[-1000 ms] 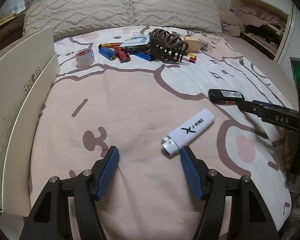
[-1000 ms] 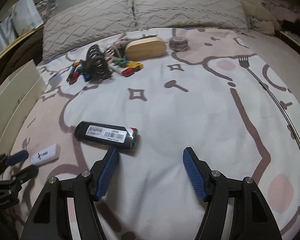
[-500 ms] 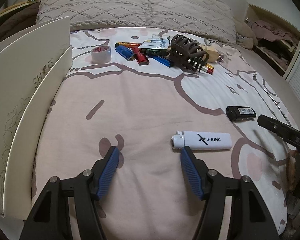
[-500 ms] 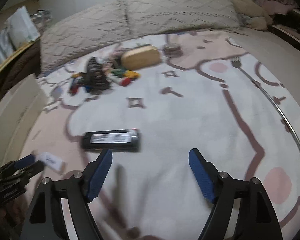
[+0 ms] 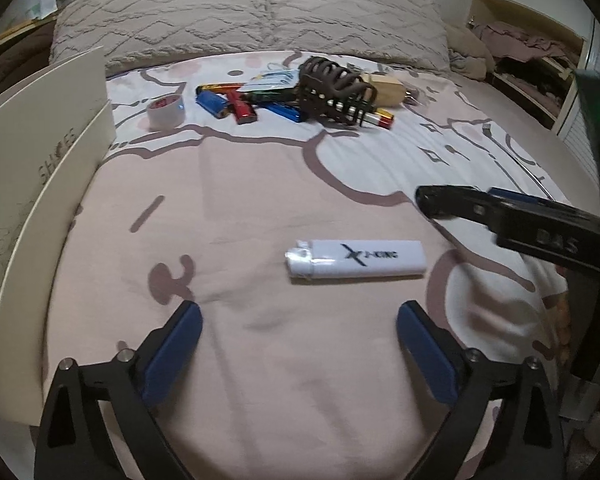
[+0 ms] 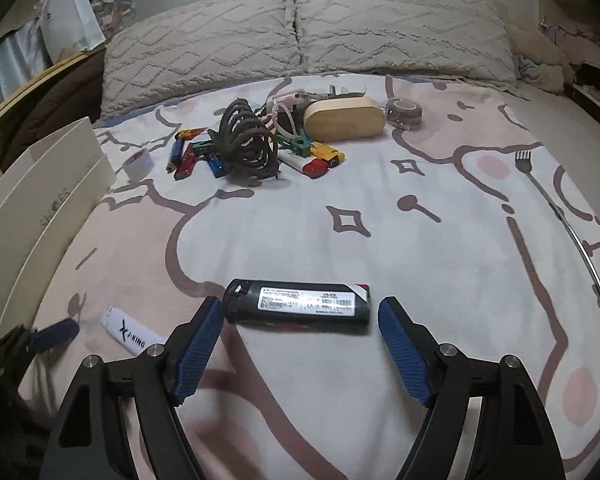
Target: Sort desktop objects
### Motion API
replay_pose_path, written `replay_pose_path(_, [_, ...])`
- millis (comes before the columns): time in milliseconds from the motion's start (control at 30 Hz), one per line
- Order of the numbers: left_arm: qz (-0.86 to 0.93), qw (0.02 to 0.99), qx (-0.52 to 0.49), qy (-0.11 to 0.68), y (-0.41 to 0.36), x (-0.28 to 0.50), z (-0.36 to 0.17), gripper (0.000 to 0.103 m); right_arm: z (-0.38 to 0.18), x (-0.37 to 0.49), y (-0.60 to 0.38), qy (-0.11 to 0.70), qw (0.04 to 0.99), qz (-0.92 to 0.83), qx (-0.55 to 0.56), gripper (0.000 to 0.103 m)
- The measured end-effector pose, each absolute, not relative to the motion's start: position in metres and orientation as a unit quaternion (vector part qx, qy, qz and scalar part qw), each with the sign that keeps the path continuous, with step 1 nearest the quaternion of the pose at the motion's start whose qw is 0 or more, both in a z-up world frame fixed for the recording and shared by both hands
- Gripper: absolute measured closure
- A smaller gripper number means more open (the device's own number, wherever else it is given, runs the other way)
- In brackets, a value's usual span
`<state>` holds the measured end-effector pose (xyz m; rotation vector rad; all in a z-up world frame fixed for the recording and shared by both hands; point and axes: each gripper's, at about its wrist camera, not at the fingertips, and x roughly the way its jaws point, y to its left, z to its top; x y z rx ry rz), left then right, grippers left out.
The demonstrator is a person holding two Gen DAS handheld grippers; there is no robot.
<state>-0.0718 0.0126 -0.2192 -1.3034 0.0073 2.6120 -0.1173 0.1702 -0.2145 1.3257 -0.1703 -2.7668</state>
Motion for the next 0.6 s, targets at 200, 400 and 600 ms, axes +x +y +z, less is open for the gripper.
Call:
replay_pose_path(200, [0.889,0.113,-0.444,0.017,0.023,-0.072,-0.220,0.001,-0.228,-0.126,0.158,-0.031,0.020,-0.893,0.448,0.004])
replay_pose_path(400, [0.885,0.114,-0.452,-0.003,0.022,-0.075,-0.220,0.001,-0.231,-0.125,0.163,-0.036,0.005,-0.895,0.444,0.004])
replay_pose_path(600, [0.881,0.121,-0.457,0.005,0.032,-0.078,-0.220,0.000,-0.232,-0.119,0.174,-0.062,-0.011,-0.900,0.430,0.010])
